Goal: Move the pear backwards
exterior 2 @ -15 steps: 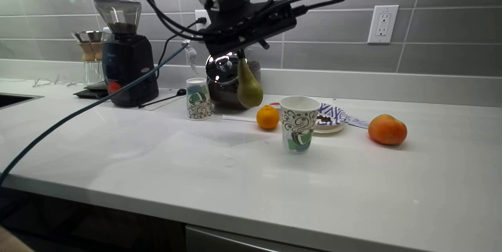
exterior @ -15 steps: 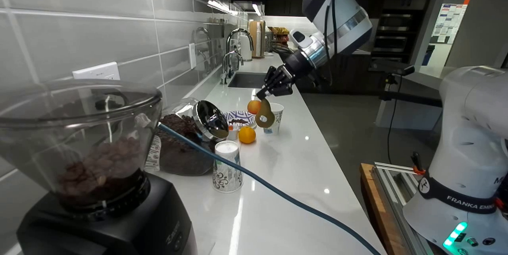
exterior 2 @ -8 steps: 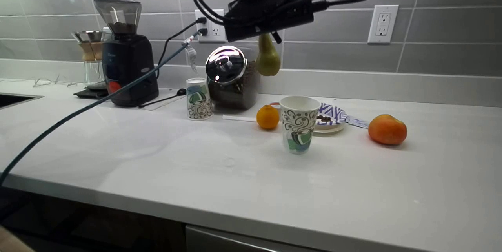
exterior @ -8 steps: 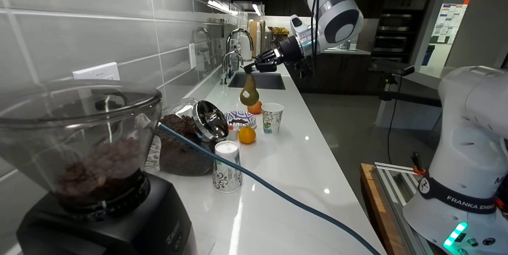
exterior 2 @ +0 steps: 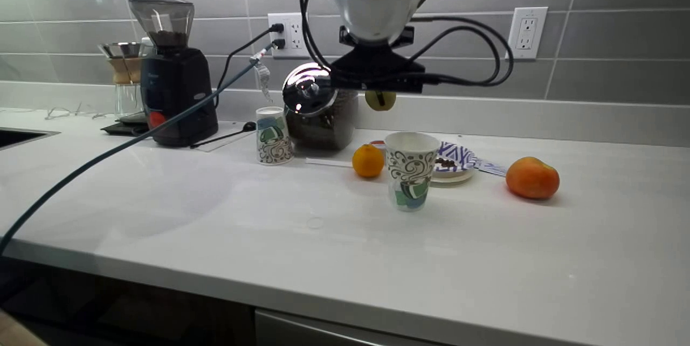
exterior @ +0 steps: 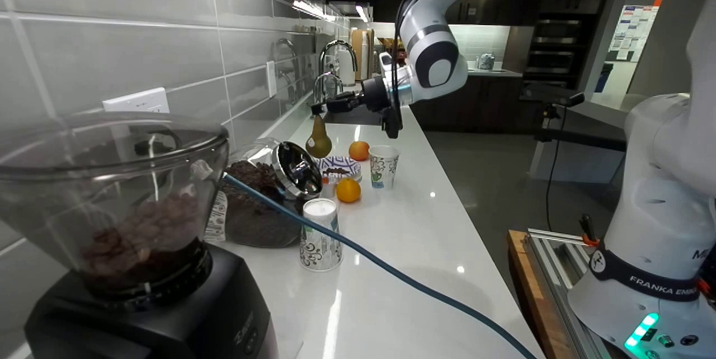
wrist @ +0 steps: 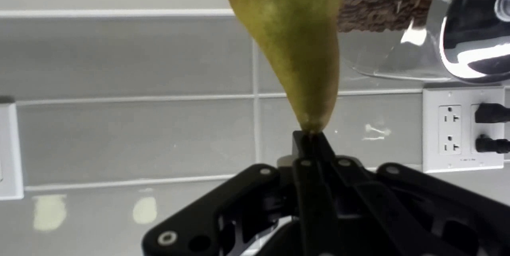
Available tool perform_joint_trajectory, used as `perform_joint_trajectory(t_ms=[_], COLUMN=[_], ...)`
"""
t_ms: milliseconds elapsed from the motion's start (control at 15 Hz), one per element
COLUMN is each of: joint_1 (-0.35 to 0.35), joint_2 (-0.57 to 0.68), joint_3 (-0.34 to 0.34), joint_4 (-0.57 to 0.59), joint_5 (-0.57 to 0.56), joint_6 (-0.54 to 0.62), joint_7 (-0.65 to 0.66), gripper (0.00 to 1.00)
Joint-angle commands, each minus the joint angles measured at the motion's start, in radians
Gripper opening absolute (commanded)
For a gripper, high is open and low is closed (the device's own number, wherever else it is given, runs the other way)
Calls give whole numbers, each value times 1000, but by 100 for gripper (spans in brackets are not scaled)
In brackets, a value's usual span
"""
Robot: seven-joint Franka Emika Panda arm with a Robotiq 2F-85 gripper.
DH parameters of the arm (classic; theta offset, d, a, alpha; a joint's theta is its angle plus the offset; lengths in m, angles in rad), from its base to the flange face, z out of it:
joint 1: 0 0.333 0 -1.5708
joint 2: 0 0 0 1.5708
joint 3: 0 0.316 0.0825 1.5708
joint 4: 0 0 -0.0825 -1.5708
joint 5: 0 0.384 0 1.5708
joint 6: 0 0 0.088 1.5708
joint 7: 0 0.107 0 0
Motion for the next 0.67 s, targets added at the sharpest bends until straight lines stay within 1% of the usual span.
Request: perform_joint_trajectory(t_ms=[0, 200, 267, 600], joint_1=[-47, -44, -43, -45], joint_2=[32, 65, 62, 91], joint_3=[53, 57, 58, 102], joint_4=[19, 44, 44, 67], joint_5=[-3, -4, 6, -8], joint_6=[-10, -11, -12, -30], joint_7=[14, 31, 5, 52], gripper=[4, 4, 1, 1])
